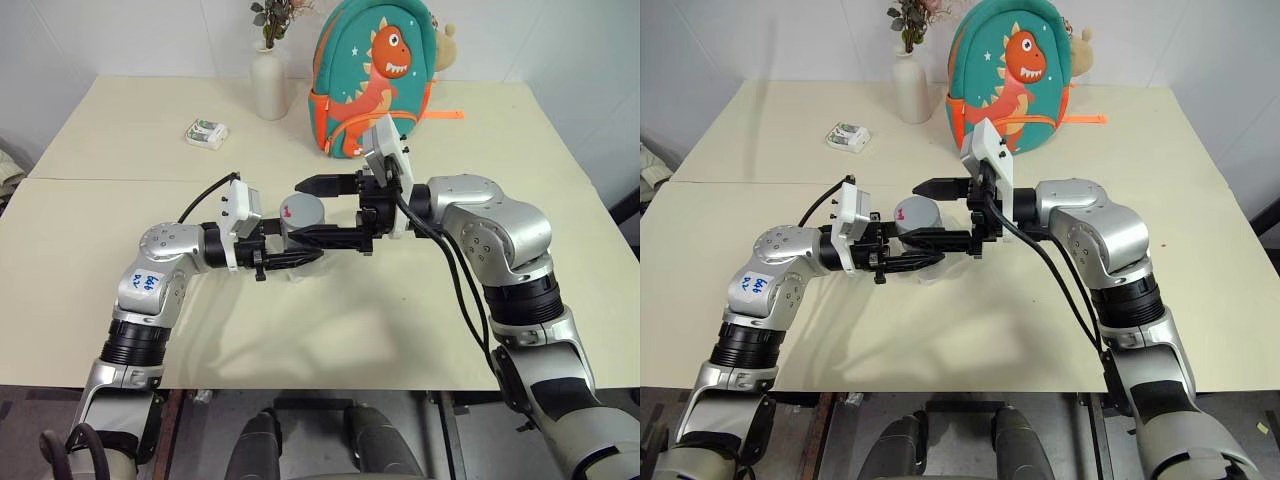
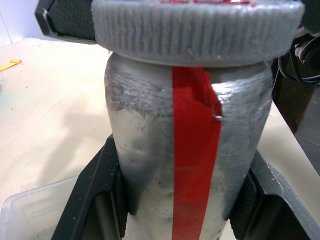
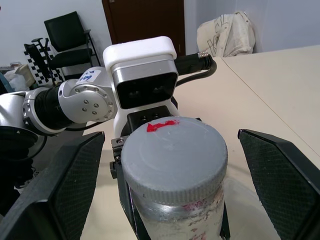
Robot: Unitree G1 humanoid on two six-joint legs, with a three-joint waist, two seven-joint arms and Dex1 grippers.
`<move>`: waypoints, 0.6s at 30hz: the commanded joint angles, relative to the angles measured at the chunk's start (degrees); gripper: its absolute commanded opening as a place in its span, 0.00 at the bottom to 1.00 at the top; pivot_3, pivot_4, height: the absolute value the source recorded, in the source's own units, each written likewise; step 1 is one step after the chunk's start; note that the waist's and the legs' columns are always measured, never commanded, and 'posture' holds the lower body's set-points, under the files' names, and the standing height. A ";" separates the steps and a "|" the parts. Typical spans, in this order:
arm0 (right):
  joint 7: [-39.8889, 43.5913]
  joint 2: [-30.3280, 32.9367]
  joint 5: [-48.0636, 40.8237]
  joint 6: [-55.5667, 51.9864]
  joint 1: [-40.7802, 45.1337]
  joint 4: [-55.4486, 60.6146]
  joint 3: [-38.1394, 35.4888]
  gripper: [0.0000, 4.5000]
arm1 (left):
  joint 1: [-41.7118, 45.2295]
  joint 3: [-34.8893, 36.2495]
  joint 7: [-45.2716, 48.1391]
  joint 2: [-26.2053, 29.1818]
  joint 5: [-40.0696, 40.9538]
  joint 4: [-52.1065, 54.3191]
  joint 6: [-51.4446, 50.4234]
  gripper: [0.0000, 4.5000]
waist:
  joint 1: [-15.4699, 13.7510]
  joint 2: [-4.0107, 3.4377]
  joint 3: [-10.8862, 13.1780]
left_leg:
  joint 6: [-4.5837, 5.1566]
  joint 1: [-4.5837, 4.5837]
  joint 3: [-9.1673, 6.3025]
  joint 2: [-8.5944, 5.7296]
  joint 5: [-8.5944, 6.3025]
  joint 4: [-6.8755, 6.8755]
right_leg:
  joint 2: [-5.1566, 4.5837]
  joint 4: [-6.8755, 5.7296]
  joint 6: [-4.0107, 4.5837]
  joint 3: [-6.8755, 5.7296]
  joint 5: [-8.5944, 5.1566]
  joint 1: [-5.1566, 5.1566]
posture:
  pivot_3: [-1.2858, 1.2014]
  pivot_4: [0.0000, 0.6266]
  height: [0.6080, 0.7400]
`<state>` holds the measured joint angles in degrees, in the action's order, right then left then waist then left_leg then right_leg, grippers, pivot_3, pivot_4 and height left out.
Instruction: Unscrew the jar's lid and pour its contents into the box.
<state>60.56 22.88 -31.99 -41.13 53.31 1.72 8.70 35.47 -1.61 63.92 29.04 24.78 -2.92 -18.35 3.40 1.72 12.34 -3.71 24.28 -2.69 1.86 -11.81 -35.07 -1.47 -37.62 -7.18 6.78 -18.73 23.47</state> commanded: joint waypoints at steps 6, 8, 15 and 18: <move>0.48 -0.72 -0.36 0.87 1.02 0.42 -0.46 0.66 | -0.24 0.68 -0.02 0.38 0.86 2.40 0.21 0.45 | -0.01 0.00 0.00 | 0.00 0.00 0.00 0.00 0.00 0.00 | 0.00 0.00 0.00 0.00 0.00 0.00 | 0.52 0.24 1.00; -0.05 -1.16 -0.81 0.60 1.52 0.00 -1.19 0.66 | -0.19 0.68 0.03 0.41 0.85 2.31 0.22 0.45 | 0.02 0.00 0.00 | 0.00 0.00 0.00 0.00 0.00 0.00 | 0.00 0.00 0.00 0.00 0.00 0.00 | 0.52 0.24 1.00; -2.72 -4.05 -8.38 -4.34 3.10 2.13 -6.87 0.66 | -0.44 0.76 0.23 0.66 0.85 2.54 0.06 0.45 | -0.02 0.00 0.00 | 0.00 0.00 0.00 0.00 0.00 0.00 | 0.00 0.00 0.00 0.00 0.00 0.00 | 0.52 0.24 1.00; -4.66 -4.96 -11.75 -5.61 3.99 3.13 -10.32 0.66 | -0.69 0.84 0.28 0.86 0.90 2.69 0.00 0.45 | 0.04 -0.01 0.01 | 0.00 0.00 0.00 0.01 0.00 0.01 | 0.00 -0.02 0.00 0.00 0.00 0.01 | 0.52 0.24 1.00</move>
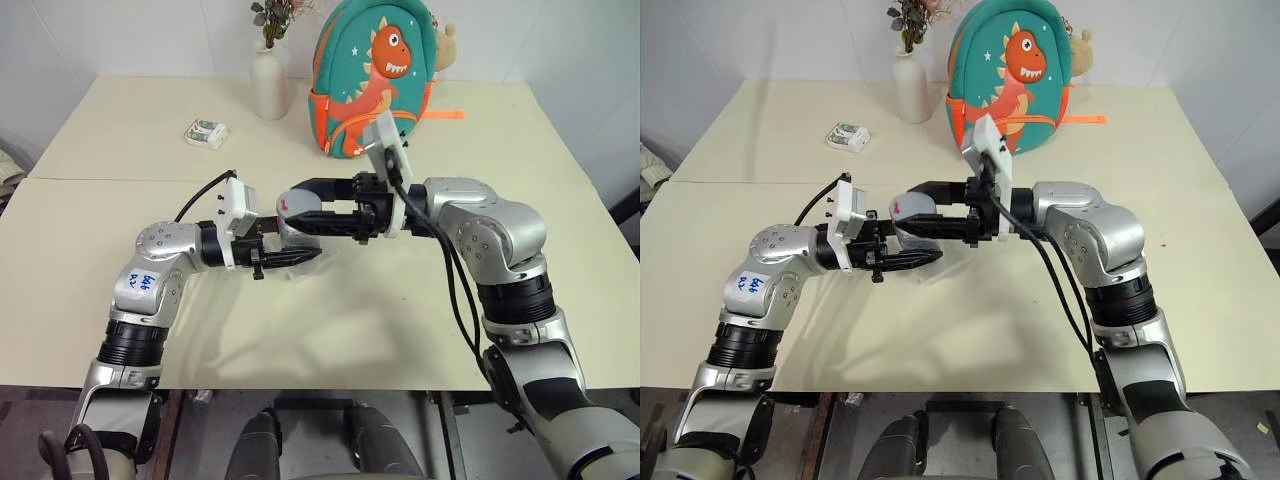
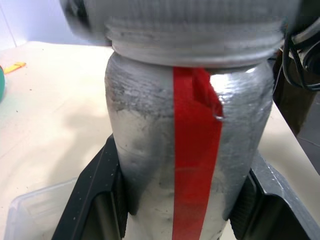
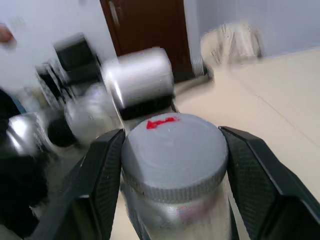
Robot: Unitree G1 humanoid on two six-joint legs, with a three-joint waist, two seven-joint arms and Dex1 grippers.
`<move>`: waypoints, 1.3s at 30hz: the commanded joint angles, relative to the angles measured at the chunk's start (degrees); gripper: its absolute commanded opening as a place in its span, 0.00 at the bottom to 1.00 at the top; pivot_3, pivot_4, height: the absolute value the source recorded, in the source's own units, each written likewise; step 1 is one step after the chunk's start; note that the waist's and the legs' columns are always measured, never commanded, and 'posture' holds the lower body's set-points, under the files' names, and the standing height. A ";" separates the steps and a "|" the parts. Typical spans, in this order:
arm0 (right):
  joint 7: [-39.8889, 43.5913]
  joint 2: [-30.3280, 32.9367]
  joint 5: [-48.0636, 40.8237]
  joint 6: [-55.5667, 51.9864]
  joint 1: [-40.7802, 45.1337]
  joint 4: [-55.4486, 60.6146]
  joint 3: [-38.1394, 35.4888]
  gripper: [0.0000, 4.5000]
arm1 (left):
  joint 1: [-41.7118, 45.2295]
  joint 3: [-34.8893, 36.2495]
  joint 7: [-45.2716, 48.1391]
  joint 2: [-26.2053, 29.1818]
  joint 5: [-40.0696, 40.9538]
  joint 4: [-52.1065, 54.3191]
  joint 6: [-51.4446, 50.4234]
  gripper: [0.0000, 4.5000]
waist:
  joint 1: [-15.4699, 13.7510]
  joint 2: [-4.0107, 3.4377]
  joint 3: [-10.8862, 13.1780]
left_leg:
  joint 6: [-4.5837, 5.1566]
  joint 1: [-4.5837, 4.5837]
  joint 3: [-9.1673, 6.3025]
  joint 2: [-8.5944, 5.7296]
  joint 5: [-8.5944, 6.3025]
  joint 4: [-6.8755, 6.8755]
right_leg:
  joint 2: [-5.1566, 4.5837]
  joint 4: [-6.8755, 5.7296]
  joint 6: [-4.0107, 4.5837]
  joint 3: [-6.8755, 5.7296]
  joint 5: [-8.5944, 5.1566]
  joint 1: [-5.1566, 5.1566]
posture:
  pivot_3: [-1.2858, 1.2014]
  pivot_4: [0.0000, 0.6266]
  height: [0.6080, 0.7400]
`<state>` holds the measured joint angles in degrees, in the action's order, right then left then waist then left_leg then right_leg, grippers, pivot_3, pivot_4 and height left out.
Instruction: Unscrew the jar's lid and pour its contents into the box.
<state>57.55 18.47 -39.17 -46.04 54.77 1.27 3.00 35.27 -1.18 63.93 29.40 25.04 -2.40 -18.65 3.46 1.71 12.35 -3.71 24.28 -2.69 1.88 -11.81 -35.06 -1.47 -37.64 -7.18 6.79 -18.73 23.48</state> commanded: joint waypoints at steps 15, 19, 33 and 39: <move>-12.39 11.03 11.84 21.10 -16.51 -3.53 -14.24 0.66 | -1.96 4.52 0.90 1.41 4.65 4.21 0.58 0.45 | -0.35 0.01 0.00 | 0.02 0.03 0.04 -0.05 -0.01 0.05 | -0.06 0.21 -0.01 0.01 0.00 -0.08 | 0.52 0.24 1.00; -13.07 11.43 16.05 28.97 -23.84 -8.44 -14.46 0.66 | -2.02 5.32 0.91 1.66 5.45 4.03 -0.23 0.45 | 0.13 0.00 0.00 | 0.02 0.00 0.07 -0.01 -0.01 0.08 | 0.01 0.18 -0.02 0.05 0.00 -0.05 | 0.52 0.24 1.00; -14.66 7.56 17.94 35.36 -28.54 -17.95 -14.07 0.95 | -1.32 5.51 0.67 2.05 6.10 3.66 -1.84 0.45 | 0.97 0.00 0.00 | 0.08 -0.11 0.14 -0.07 0.09 0.00 | 0.01 0.03 -0.10 0.20 0.06 -0.11 | 0.52 0.24 1.00; -13.17 9.63 17.72 35.05 -28.21 -15.81 -14.32 1.00 | -1.13 5.88 -0.12 2.05 5.86 3.62 -2.12 0.45 | 1.10 0.00 0.00 | 0.08 -0.13 0.14 -0.07 0.10 -0.01 | 0.01 0.00 -0.10 0.20 0.06 -0.12 | 0.52 0.24 1.00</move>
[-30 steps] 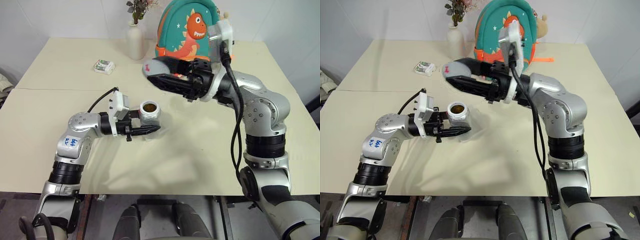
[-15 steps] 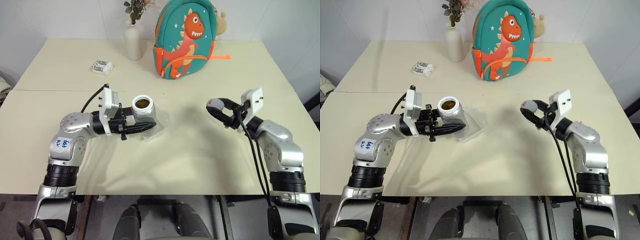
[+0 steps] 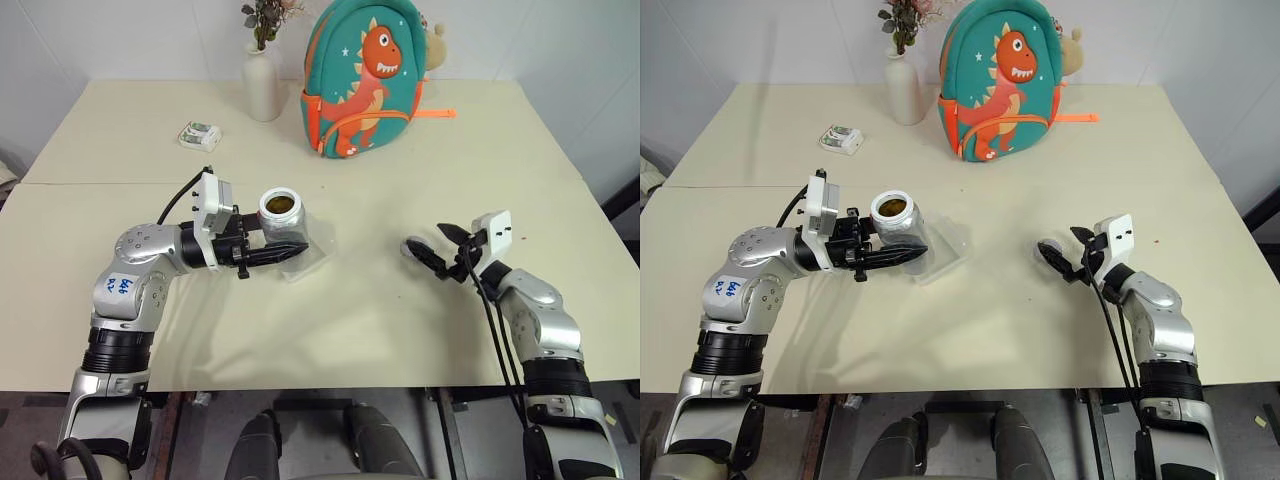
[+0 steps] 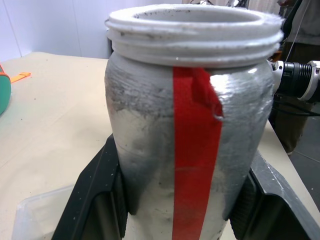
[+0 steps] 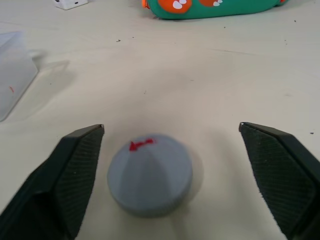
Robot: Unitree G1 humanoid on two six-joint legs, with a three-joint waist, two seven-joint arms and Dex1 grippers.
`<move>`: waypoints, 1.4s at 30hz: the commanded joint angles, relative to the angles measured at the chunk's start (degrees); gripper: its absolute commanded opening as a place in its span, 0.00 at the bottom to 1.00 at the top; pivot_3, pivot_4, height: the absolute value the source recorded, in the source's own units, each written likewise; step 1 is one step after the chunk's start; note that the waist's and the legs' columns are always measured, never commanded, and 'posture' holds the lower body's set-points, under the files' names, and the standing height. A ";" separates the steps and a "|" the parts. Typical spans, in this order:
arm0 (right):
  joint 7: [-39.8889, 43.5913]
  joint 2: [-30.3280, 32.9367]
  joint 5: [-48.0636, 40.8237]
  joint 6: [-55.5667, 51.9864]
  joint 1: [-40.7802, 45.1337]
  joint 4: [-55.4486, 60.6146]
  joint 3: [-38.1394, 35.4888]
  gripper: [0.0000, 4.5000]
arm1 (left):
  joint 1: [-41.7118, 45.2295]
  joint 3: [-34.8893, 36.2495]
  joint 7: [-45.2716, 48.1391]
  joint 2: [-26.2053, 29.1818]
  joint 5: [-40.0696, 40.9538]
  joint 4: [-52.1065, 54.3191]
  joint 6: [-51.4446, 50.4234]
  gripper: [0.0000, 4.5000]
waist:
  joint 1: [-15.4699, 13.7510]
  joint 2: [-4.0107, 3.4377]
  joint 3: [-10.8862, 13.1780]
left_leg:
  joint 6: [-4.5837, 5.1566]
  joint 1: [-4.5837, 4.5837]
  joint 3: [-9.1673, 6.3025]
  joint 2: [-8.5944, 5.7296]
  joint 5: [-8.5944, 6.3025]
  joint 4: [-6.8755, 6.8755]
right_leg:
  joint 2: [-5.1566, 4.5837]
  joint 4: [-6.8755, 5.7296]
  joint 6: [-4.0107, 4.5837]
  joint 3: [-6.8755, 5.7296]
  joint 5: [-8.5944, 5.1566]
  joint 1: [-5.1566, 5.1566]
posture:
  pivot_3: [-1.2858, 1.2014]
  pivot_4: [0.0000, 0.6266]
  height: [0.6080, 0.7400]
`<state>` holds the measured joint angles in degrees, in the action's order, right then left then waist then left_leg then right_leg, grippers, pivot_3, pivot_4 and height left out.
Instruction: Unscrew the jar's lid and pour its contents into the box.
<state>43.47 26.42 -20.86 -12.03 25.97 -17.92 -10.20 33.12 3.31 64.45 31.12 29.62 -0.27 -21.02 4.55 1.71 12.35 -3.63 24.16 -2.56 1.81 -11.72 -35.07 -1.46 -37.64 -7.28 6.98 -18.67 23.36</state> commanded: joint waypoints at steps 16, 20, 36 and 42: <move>22.66 15.42 -9.05 -8.39 9.22 29.88 7.61 1.00 | 4.55 7.25 -13.24 8.97 -1.04 -0.53 -9.61 0.45 | 0.15 0.00 0.01 | 0.00 0.02 -0.05 0.01 0.00 0.01 | 0.00 0.02 -0.01 -0.03 0.00 0.00 | 0.52 0.24 1.00; 23.42 15.64 -11.48 -11.24 13.23 29.18 6.91 1.00 | 3.36 8.03 -16.60 12.81 -3.47 0.39 -11.28 0.45 | 0.09 0.00 0.01 | 0.00 0.01 -0.07 0.01 0.00 0.00 | -0.01 0.02 -0.01 -0.05 0.00 0.00 | 0.52 0.24 1.00; 20.96 10.29 -8.85 -7.94 13.68 22.79 8.35 1.00 | 11.51 -5.46 -27.78 10.07 -26.90 -5.64 4.87 0.45 | -1.52 0.00 0.01 | 0.00 0.10 -0.04 -0.01 -0.01 0.02 | -0.04 0.13 0.00 -0.07 0.00 0.04 | 0.52 0.24 1.00; 18.24 9.63 -8.99 -7.47 11.62 22.74 7.02 1.00 | 17.68 -14.40 -35.57 11.88 -45.39 -11.31 22.30 0.45 | -1.38 0.00 0.01 | 0.00 0.09 -0.02 -0.02 -0.01 0.02 | -0.03 0.12 -0.01 -0.05 0.00 0.03 | 0.52 0.24 1.00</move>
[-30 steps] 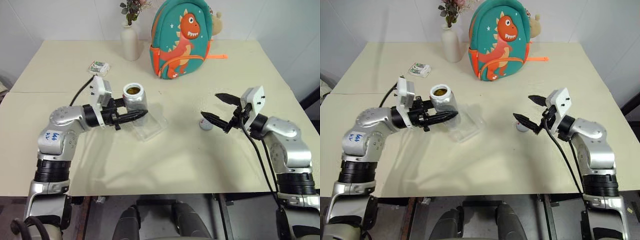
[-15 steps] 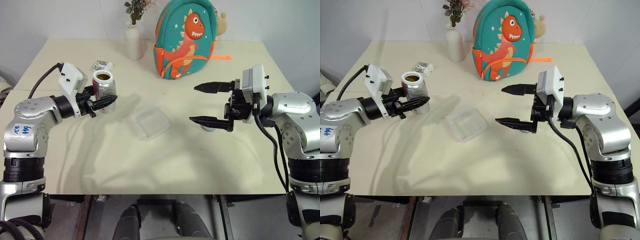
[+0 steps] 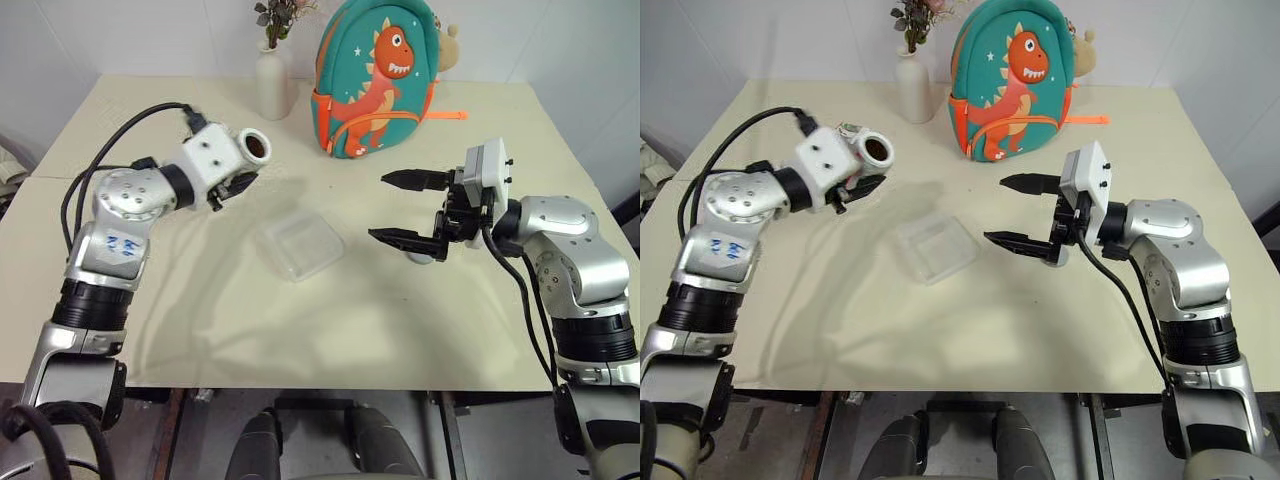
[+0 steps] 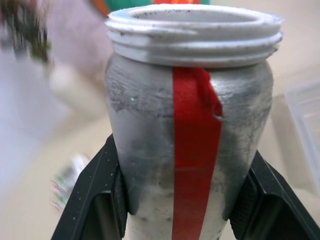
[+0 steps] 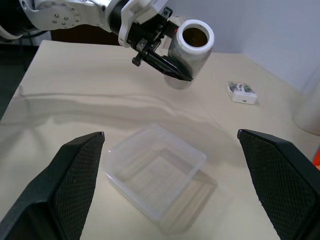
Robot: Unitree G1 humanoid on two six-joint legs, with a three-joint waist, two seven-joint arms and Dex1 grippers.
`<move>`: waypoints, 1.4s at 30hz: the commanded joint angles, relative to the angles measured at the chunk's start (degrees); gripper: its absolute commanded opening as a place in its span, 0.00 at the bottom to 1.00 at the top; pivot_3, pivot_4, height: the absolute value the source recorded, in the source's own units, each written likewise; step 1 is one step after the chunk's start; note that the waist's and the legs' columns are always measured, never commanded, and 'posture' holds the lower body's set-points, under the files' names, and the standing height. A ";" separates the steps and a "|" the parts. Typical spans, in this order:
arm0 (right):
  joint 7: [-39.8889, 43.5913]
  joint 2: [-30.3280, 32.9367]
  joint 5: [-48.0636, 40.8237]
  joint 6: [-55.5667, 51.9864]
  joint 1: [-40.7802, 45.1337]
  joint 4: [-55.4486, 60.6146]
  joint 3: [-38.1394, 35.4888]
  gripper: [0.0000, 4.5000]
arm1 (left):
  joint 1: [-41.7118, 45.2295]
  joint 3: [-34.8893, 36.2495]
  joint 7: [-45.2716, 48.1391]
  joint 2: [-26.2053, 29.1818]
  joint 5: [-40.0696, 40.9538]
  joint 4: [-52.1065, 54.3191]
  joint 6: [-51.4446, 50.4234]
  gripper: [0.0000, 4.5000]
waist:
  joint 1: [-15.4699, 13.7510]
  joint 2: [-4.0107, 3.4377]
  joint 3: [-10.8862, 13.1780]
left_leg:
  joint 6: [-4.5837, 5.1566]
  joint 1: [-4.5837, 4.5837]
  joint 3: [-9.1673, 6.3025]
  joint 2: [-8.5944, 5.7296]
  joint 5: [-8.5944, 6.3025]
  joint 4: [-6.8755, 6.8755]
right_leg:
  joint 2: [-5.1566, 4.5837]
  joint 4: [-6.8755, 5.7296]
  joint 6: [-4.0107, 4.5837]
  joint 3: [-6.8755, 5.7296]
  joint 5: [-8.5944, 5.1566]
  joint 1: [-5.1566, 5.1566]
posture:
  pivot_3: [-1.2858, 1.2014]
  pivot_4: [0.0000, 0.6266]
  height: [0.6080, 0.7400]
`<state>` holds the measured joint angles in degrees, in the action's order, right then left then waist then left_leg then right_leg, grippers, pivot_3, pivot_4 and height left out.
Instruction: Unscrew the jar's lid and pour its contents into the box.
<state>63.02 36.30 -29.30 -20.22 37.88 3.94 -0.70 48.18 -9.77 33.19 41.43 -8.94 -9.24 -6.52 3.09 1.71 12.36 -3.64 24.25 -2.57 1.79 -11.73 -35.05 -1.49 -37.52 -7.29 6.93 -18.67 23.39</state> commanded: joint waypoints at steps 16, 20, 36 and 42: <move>-10.68 -5.95 -2.23 0.33 -4.06 4.37 -4.57 1.00 | 10.24 -23.02 -51.72 4.34 -64.35 -11.83 28.36 0.45 | 0.16 0.01 0.00 | 0.04 0.01 0.22 -0.07 -0.01 -0.02 | 0.01 -0.18 -0.15 0.27 0.06 0.10 | 0.52 0.24 1.00; -13.12 -6.83 -3.56 -0.30 -5.05 6.72 -5.56 1.00 | 11.30 -23.97 -51.39 2.79 -66.51 -18.28 25.35 0.45 | 0.10 0.01 0.00 | 0.08 -0.02 0.22 -0.06 0.03 -0.04 | 0.05 -0.27 -0.14 0.30 0.05 0.12 | 0.52 0.24 1.00; -15.21 -6.61 -5.36 -1.79 -5.94 8.46 -7.04 1.00 | 9.56 -13.87 -41.20 1.81 -44.81 -17.07 32.20 0.45 | 0.04 0.01 0.00 | 0.08 -0.01 0.22 -0.08 0.03 -0.06 | 0.02 -0.30 -0.15 0.29 0.06 0.11 | 0.52 0.24 1.00; -13.73 -5.58 -5.65 -2.87 -6.01 8.51 -6.77 1.00 | 1.12 10.37 -14.98 -7.57 -1.92 -12.76 4.89 0.45 | 0.03 -0.02 -0.02 | 0.07 -0.06 0.22 -0.03 0.04 -0.08 | 0.02 -0.40 -0.12 0.23 0.04 0.11 | 0.52 0.24 1.00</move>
<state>48.43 29.97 -33.66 -23.01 31.22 10.54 -6.75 49.62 -7.46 12.65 35.54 -23.42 -24.97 9.68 3.12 1.69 12.34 -3.56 24.20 -2.37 1.75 -11.67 -35.17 -1.47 -37.95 -7.41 7.13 -18.63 23.50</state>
